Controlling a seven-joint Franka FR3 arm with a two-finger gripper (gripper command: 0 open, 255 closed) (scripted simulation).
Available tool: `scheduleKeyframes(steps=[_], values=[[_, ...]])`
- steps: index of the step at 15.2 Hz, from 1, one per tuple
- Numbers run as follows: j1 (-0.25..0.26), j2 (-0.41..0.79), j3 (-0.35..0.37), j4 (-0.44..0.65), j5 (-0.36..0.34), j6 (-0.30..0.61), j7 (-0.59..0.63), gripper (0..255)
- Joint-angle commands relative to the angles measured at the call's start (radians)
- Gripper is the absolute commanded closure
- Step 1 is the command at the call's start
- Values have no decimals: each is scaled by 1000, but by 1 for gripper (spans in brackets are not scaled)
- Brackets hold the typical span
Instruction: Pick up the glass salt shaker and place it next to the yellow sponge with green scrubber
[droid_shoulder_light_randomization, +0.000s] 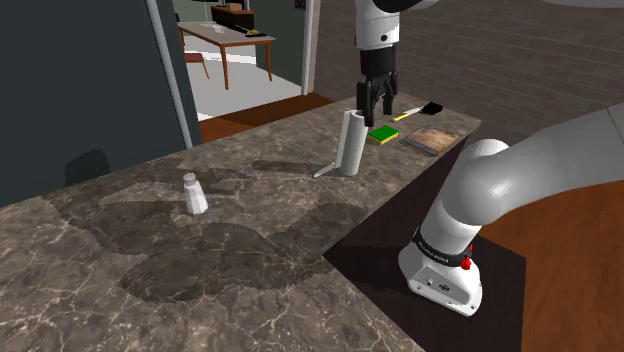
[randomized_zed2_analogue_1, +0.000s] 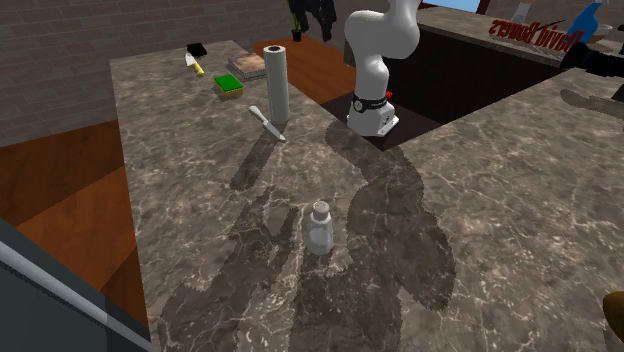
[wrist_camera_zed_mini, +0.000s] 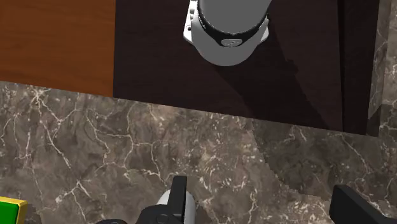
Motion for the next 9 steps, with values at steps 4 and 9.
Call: scheduleKeyframes(steps=[4, 9], values=[[16, 53, 54, 2, 63, 57, 90, 0], [39, 168, 139, 32, 151, 160, 231, 0]])
